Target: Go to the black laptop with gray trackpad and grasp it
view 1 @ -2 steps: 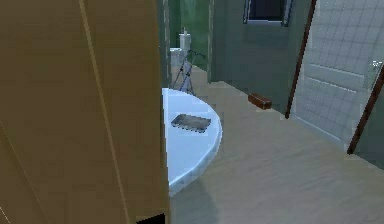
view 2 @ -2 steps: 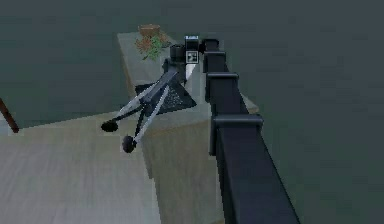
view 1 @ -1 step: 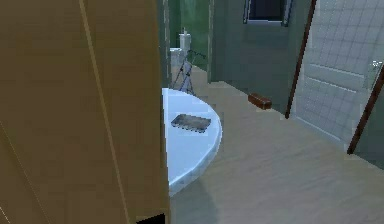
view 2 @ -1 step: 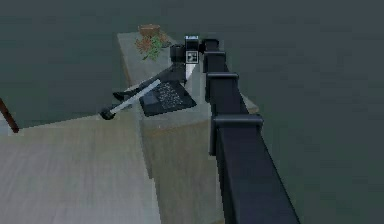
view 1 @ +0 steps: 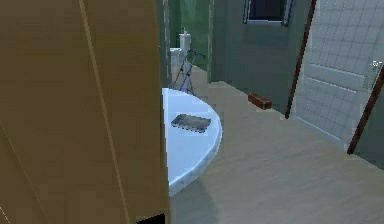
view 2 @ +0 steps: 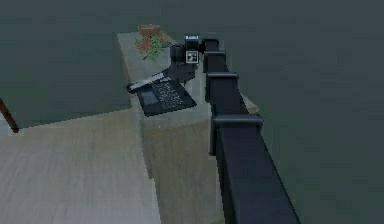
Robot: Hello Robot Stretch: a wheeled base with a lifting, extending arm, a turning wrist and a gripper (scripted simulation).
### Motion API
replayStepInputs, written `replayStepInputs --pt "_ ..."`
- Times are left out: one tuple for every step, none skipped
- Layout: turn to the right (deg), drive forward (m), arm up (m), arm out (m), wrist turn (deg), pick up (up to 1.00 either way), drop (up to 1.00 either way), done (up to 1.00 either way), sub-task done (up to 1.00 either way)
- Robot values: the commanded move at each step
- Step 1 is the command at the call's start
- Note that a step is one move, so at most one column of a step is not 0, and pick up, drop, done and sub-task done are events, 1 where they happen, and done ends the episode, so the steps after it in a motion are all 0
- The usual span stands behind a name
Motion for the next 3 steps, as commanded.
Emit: replayStepInputs --pt "0.0 0.0 0.0 0.0 3.0 0.0 0.0 0.0 0.0" --pt "0.0 0.0 -0.1 0.0 0.0 0.0 0.0 0.0 0.0" --pt "0.0 0.0 0.0 0.0 0.0 1.0 0.0 0.0 0.0"
